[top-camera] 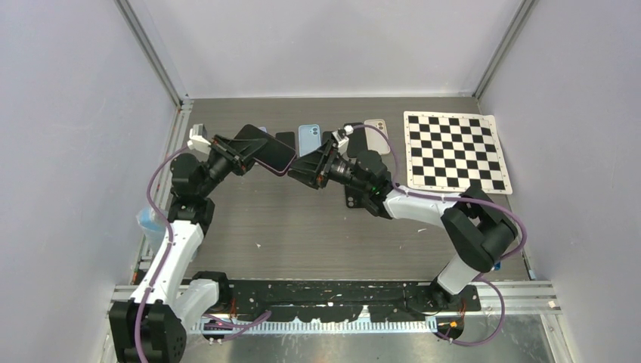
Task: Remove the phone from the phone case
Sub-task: Remove the phone case from the phone.
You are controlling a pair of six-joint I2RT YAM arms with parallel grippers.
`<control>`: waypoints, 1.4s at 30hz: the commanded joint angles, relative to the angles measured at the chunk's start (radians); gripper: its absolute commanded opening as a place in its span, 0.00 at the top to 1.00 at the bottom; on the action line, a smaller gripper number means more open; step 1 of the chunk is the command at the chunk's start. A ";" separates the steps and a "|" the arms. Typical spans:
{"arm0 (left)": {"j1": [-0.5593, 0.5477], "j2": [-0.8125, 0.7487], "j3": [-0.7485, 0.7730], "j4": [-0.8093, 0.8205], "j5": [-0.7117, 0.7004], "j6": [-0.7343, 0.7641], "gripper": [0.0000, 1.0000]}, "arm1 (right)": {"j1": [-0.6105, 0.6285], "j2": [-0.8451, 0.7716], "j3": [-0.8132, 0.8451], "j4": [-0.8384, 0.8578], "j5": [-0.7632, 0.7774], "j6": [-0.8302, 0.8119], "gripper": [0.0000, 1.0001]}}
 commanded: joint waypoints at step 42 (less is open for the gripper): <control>-0.181 -0.240 0.084 -0.706 -0.368 0.443 0.08 | 0.025 0.065 -0.016 0.393 0.229 -0.090 0.99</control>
